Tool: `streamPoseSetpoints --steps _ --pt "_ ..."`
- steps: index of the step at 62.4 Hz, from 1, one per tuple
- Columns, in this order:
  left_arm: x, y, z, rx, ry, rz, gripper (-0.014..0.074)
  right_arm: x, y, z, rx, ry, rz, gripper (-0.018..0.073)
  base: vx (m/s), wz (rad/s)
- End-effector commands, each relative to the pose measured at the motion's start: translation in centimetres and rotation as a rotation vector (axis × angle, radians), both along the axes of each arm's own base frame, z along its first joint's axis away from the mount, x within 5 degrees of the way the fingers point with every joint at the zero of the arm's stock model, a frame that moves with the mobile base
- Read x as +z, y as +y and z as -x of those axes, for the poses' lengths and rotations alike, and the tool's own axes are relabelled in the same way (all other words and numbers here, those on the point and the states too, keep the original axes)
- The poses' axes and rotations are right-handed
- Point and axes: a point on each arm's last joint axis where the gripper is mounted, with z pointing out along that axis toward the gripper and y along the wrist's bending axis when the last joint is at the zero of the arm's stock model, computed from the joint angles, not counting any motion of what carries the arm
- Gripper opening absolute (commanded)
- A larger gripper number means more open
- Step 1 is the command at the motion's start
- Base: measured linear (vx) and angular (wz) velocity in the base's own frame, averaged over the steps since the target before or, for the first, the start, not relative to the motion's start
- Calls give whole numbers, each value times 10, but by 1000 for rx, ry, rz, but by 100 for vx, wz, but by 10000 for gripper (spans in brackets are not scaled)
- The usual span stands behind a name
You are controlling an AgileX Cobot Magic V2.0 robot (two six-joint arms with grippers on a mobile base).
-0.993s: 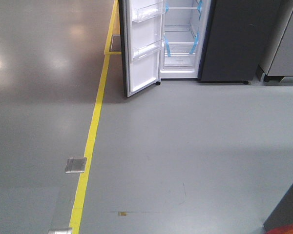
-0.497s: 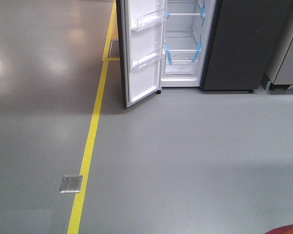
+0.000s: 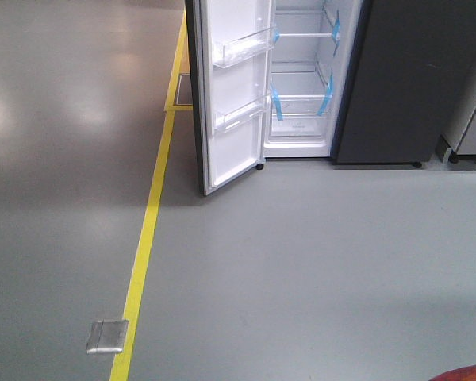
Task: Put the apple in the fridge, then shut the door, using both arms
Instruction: 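Drive toward the open fridge door holding the apple in the right gripper, then approach the fridge door bins, stopping close to the door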
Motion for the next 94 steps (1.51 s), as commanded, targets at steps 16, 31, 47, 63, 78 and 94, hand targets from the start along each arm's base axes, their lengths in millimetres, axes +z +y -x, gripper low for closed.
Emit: streamPoseSetpoints --steps 16,31,47,63,78,94 --pt "0 1 1 5 -67 7 -6 14 2 -3 -13 -60 -68 395 26 -2" --pt "0 1 1 5 -67 7 -6 14 2 -3 -13 -60 -68 395 24 0" --pt "0 1 1 5 -67 7 -6 14 2 -3 -13 -60 -68 395 23 0" --pt "0 1 1 5 -67 7 -6 14 2 -3 -13 -60 -68 395 22 1" --pt "0 1 1 5 -67 7 -6 14 2 -3 -13 -60 -68 395 19 3" --pt "0 1 1 5 -67 7 -6 14 2 -3 -13 -60 -68 395 17 1"
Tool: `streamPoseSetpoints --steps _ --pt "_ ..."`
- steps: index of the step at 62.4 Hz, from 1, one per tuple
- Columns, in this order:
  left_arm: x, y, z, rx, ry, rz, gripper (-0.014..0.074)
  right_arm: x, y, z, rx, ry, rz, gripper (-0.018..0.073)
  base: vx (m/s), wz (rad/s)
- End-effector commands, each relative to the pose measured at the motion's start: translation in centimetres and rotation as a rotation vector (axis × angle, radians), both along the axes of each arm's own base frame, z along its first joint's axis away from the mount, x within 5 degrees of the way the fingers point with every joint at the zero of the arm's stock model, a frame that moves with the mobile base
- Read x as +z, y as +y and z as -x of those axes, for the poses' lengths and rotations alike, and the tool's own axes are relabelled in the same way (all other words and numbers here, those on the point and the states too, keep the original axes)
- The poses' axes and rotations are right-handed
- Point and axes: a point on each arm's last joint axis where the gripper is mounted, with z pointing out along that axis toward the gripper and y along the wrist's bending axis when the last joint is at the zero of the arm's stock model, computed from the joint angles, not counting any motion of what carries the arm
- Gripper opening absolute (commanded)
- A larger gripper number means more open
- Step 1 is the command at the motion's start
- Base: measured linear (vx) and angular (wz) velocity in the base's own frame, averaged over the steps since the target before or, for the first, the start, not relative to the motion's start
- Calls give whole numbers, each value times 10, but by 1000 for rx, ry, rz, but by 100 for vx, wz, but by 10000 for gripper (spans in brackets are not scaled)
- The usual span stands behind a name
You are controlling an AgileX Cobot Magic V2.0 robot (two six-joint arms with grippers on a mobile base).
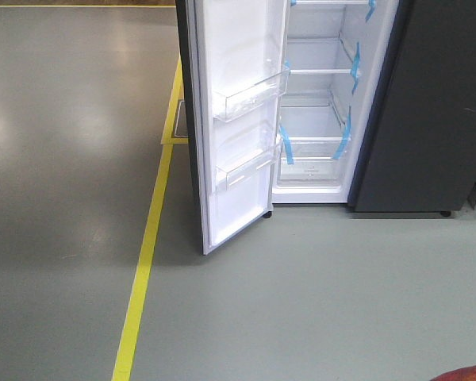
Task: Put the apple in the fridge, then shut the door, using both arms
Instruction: 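Approach the fridge door bins, stopping close to the door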
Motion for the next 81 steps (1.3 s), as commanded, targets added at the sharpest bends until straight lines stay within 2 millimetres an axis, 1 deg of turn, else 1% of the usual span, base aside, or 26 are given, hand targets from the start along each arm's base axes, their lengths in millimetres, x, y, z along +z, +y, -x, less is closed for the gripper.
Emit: streamPoseSetpoints --steps 1,81 --pt "0 1 1 5 -67 7 -6 14 2 -3 -13 -60 -68 395 16 -1" --pt "0 1 1 5 -67 7 -6 14 2 -3 -13 -60 -68 395 15 1"
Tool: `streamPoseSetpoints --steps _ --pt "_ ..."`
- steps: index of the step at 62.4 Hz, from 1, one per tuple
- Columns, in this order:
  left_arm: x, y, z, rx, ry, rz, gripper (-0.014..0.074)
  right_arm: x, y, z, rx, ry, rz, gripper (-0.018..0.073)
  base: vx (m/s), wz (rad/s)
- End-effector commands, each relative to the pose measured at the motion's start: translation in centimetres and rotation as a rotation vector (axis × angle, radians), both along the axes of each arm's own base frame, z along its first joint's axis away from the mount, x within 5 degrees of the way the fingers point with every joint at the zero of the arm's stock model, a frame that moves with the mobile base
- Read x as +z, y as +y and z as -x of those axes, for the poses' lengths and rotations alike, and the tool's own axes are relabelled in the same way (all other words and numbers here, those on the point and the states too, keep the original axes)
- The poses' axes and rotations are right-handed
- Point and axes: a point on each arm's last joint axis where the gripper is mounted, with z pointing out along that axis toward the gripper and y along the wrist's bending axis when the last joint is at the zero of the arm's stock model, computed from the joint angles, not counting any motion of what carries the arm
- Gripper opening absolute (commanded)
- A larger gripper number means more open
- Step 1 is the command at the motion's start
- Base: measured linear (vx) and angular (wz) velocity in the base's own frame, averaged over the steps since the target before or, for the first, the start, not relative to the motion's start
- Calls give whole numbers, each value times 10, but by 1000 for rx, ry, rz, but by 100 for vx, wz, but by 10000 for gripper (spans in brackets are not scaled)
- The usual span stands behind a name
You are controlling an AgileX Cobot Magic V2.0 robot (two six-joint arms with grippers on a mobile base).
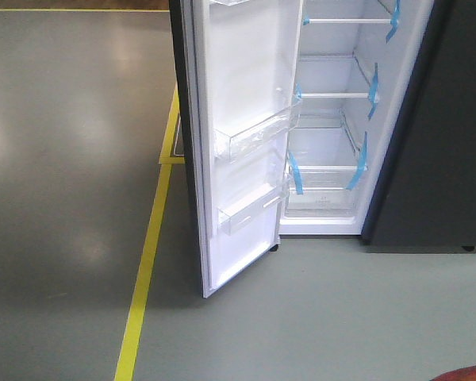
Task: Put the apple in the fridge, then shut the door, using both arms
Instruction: 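Approach the fridge door bins, stopping close to the door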
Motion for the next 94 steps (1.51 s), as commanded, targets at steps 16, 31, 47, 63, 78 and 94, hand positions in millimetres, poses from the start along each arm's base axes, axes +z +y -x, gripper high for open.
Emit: streamPoseSetpoints --steps 16,31,47,63,78,94 --pt "0 1 1 5 -67 7 -6 14 2 -3 -13 -60 -68 395 14 1" --pt "0 1 1 5 -67 7 -6 14 2 -3 -13 -60 -68 395 13 1" --pt "0 1 1 5 -67 7 -6 14 2 -3 -13 -60 -68 395 13 0" --pt "0 1 1 5 -67 7 -6 14 2 -3 -13 -60 -68 395 13 -1" --pt "0 1 1 5 -67 7 -6 14 2 -3 -13 -60 -68 395 14 -1" --pt "0 1 1 5 -67 7 -6 14 2 -3 -13 -60 -68 395 14 1"
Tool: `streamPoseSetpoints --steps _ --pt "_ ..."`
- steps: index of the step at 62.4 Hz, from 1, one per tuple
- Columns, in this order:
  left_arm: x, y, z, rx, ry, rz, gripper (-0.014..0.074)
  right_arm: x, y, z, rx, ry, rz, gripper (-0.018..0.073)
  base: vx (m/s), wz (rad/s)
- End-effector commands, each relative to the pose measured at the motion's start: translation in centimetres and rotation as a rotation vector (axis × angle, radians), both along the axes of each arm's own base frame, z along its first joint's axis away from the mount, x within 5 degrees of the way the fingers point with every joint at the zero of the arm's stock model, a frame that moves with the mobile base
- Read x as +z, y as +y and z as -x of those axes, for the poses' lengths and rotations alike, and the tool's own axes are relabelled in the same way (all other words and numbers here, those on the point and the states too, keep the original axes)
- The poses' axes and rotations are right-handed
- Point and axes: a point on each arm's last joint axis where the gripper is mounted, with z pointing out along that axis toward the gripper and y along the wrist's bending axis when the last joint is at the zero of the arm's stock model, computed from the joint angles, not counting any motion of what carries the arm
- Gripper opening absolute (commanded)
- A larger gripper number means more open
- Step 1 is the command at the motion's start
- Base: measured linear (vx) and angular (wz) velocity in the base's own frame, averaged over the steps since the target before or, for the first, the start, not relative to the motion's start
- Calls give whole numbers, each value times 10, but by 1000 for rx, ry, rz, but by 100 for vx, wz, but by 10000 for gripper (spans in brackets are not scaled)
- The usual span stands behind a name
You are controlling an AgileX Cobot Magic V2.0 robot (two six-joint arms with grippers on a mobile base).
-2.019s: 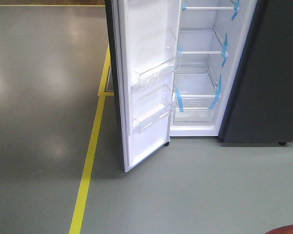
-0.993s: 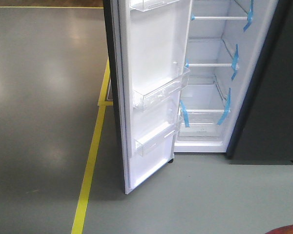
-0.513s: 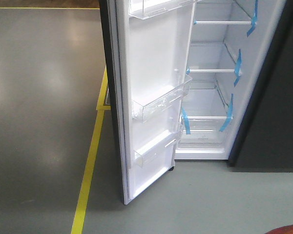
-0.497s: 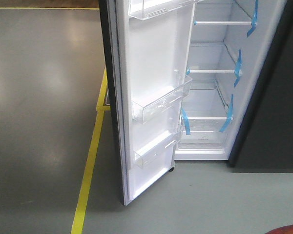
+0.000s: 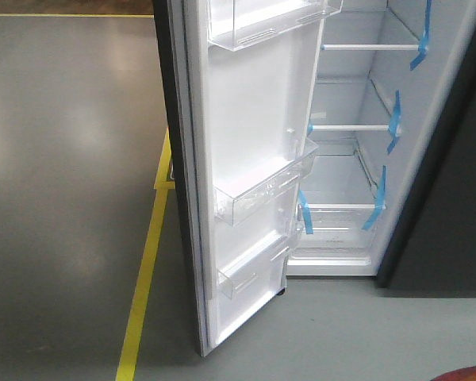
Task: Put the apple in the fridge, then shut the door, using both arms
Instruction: 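Approach the fridge door bins, stopping close to the door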
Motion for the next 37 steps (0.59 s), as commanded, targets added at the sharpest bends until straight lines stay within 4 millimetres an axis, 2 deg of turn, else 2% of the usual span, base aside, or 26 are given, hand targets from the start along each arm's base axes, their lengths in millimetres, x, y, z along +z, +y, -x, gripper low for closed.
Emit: streamPoseSetpoints --steps 1,37 --pt "0 1 1 5 -67 7 -6 14 2 -3 -14 -61 -69 395 14 1" --pt "0 1 1 5 -67 7 -6 14 2 -3 -14 -61 -69 395 14 1"
